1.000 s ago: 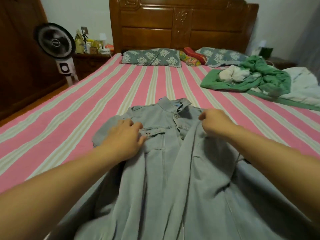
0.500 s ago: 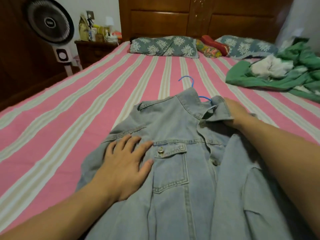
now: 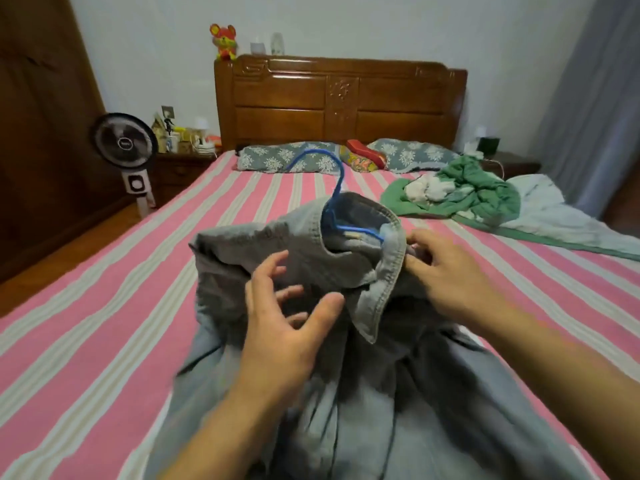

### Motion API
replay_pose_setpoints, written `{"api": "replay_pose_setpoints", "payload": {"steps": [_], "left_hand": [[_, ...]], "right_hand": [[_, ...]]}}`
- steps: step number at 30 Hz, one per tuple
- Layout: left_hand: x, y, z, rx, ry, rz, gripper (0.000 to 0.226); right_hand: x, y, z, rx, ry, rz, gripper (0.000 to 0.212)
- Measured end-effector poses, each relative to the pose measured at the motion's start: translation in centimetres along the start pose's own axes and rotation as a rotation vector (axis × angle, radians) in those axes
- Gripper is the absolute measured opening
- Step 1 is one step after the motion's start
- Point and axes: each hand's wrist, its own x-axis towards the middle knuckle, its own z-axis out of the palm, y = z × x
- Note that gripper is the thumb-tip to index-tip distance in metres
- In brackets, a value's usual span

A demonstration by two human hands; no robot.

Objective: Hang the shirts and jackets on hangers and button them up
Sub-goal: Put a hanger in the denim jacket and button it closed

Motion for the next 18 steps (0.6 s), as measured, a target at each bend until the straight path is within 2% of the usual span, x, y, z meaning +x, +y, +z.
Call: {"api": "replay_pose_setpoints", "payload": {"steps": [2, 5, 8, 10, 12, 14, 16, 18], "left_hand": [[-3.4, 0.7, 1.3, 0.096, 0.076, 0.008, 0.071], [-7.1, -0.8, 0.7, 0.204, 0.205, -0.071, 0.045], [-9.3, -2.5, -1.6, 0.358, 0.143, -0.034, 0.021], [-9.3, -3.1, -3.2, 0.426, 0.079, 0.0, 0.01], [-8.8, -2.5, -4.8, 0.329, 0.008, -0.059, 0.007], [-8.4, -1.2, -6.1, 0.198, -0.065, -0.188, 0.01], [-8.0, -0.4, -7.0, 0.144, -0.123, -0.265, 0.011], [-7.5, -0.5, -7.2, 0.11, -0.141, -0.285, 0.013]], "right_hand": [[-5.5, -1.2, 0.6, 0.068, -0.07, 0.038, 0.009], [-12.7, -0.5, 3.1, 0.135, -0.112, 0.086, 0.014], [-17.3, 1.2, 5.3, 0.18, -0.132, 0.153, 0.019], [-17.7, 1.8, 5.5, 0.127, -0.118, 0.173, 0.022], [-17.4, 1.8, 5.5, 0.064, -0.062, 0.209, 0.03], [-17.4, 0.7, 5.4, -0.016, 0.06, 0.244, 0.029], [-17.9, -1.2, 5.5, 0.012, 0.22, 0.245, 0.017], [-18.5, -3.5, 6.0, 0.09, 0.296, 0.294, 0.02]]}}
